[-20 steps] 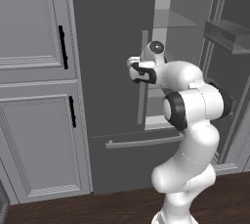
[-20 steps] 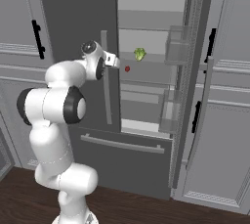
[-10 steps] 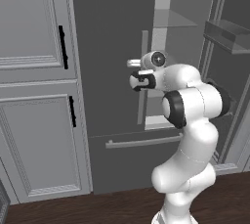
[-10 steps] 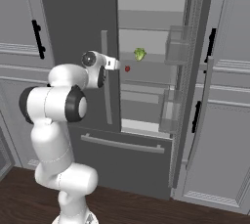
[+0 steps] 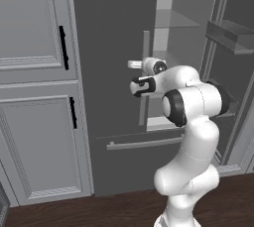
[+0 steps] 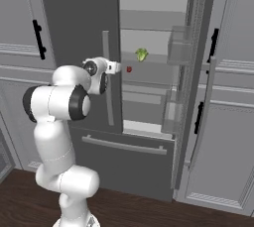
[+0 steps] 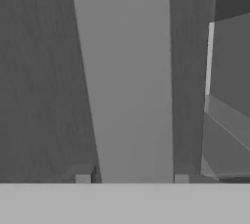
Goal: Take the strawberry from the fridge and place it on top of the pancake, located on the dining counter.
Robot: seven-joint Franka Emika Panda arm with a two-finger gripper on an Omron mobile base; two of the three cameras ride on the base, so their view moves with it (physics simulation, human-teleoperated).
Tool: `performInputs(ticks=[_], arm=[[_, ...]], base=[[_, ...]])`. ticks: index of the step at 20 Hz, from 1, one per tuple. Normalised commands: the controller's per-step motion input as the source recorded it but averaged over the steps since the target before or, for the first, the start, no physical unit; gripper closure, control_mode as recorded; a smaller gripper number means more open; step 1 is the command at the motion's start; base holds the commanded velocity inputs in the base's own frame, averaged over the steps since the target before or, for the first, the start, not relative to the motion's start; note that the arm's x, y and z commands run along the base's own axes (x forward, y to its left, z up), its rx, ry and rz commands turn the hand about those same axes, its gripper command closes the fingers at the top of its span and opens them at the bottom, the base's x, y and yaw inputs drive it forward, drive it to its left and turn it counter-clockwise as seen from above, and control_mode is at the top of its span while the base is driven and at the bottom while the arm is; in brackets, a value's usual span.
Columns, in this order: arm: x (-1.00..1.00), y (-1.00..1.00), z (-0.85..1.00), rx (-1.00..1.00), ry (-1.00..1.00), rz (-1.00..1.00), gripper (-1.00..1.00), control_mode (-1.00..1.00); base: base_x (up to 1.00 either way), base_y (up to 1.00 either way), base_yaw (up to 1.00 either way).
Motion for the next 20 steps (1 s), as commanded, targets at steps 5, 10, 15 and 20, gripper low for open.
performInputs(ticks=[5,10,15,20], arm=[[-0.04,1.00,-0.01,0.09,0.06,0.13,1.00,-1.00],[-0.57,1.00,0.07,0.06,0.14,0.10,1.00,-1.00],[-1.00,0.98,0.07,0.00,0.00,0.01,1.00,-1.00],[-1.00,1.00,0.05,0.00,0.00,0.00,1.00,-1.00]], base=[[0.00,0.00,0.00],[0.00,0.00,0.00],[0.00,0.00,0.00],[0.00,0.00,0.00]])
